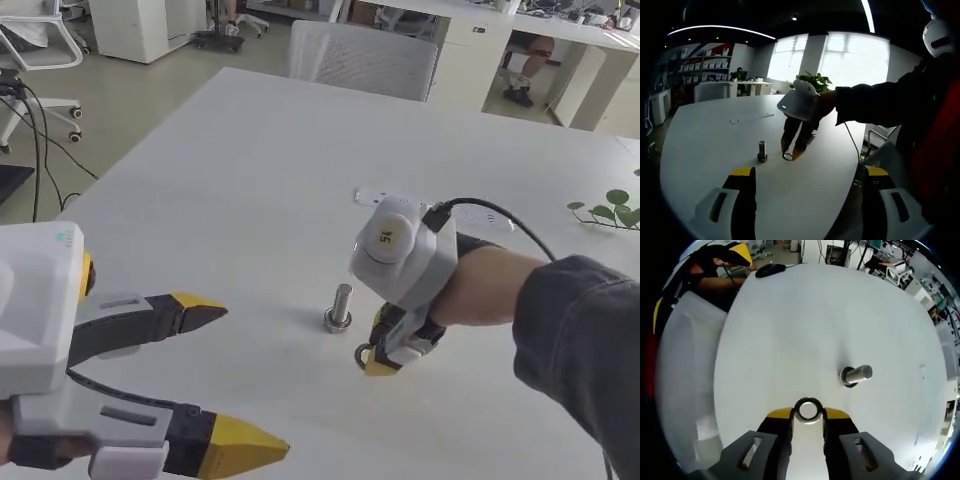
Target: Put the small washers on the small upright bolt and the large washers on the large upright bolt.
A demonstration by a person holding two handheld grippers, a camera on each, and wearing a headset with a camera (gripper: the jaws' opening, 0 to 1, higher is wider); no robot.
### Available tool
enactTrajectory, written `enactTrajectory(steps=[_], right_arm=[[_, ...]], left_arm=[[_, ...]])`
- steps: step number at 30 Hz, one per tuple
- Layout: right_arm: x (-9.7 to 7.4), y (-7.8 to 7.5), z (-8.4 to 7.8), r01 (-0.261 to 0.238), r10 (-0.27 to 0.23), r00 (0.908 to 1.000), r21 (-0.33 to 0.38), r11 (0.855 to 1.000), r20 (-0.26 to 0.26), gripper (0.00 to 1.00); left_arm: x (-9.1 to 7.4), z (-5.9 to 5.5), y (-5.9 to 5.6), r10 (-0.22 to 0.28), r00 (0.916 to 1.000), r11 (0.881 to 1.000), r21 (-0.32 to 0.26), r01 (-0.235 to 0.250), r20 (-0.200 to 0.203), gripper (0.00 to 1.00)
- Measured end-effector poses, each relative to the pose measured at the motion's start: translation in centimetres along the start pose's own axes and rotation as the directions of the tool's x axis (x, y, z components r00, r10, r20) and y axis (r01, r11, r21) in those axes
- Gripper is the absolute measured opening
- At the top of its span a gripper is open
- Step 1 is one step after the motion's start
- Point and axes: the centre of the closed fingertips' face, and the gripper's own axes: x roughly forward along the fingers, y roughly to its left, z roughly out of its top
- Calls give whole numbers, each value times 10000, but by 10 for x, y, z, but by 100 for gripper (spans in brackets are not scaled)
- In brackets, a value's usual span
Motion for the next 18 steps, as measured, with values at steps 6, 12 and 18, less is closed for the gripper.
enactTrajectory(steps=[6,12,18], right_arm=[[-12,1,-4,111,-111,9999,-36,9999,-50,23],[-32,-6,-8,413,-414,9991,-73,9991,-120,23],[-50,-15,-7,721,-723,9973,-130,9973,-137,23]], left_arm=[[0,1,-1,-19,10000,10000,35,19,24,87],[2,1,-3,-84,10000,9999,55,84,51,87],[3,2,-5,-140,9999,9999,84,139,85,87]])
